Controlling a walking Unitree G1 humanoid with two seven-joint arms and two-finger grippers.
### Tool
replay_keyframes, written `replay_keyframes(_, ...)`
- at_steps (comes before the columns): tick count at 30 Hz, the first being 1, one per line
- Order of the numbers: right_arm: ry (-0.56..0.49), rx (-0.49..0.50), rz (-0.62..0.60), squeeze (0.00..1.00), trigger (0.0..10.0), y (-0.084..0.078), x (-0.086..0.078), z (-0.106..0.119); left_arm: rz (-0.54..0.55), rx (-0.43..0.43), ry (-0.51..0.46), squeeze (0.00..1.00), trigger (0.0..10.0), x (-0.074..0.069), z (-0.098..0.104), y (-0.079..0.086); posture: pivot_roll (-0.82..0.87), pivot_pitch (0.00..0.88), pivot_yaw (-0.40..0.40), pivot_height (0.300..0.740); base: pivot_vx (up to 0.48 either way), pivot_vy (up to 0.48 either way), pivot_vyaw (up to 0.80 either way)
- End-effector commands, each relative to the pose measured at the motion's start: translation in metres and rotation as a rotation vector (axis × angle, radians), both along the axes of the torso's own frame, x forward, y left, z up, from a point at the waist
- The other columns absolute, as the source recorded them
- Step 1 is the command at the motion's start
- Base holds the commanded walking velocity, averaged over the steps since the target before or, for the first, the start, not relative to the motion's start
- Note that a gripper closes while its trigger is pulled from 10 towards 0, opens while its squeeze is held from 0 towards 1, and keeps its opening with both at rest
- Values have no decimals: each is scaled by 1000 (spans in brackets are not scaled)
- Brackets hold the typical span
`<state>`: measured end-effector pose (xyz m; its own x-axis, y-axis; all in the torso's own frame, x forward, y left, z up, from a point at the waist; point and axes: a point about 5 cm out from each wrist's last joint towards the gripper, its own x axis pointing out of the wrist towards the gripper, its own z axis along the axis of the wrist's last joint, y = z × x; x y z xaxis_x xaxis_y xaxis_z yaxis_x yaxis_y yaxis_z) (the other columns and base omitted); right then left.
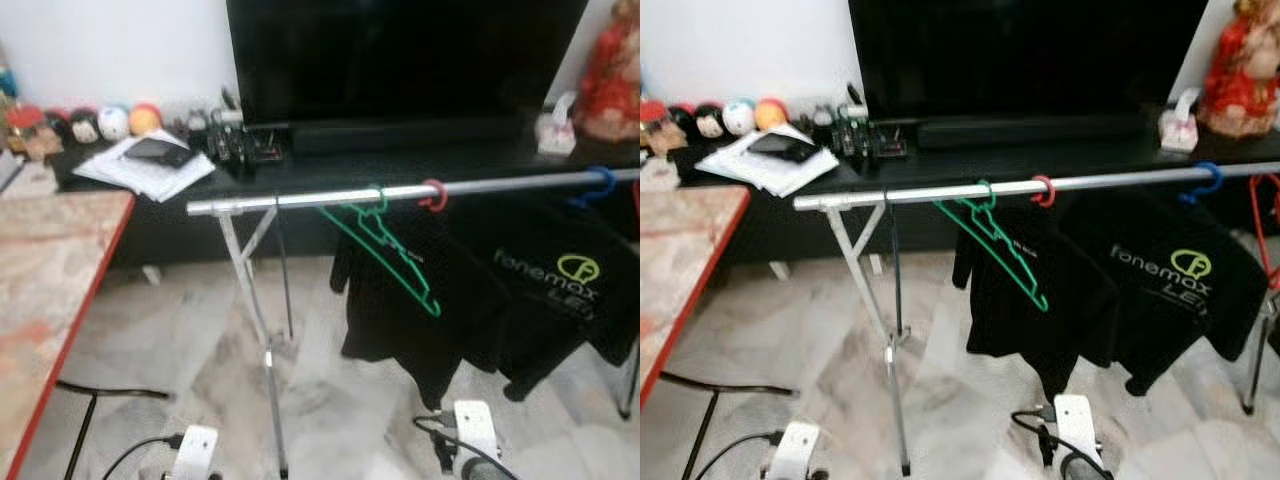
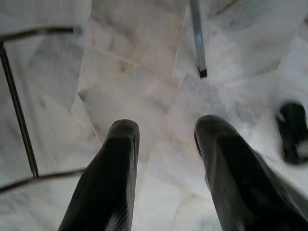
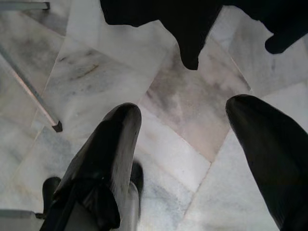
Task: Hang hanger
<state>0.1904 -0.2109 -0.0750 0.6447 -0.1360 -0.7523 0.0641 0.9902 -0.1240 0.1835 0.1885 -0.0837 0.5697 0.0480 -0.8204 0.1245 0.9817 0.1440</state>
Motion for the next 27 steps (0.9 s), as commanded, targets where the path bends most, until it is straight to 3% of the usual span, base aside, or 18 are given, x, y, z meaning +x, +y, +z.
replay_keyframes(1, 9, -7, -8, 0, 10000, -6, -2, 0, -19, -12, 13, 0, 10000, -2, -2, -7, -115, 0, 6, 740, 0, 0, 0)
replay_keyframes(10, 17, -3, 3, 0, 10000, -5, -3, -1, -32, 1, 28, 0, 10000, -7, -4, -6, -115, 0, -1, 740, 0, 0, 0)
replay_keyframes(27, 8, -13, 30, 0, 10000, -5, 0, 1, -27, -3, 38, 0, 10000, -10, -6, -7, -118, 0, -5, 740, 0, -302, 0)
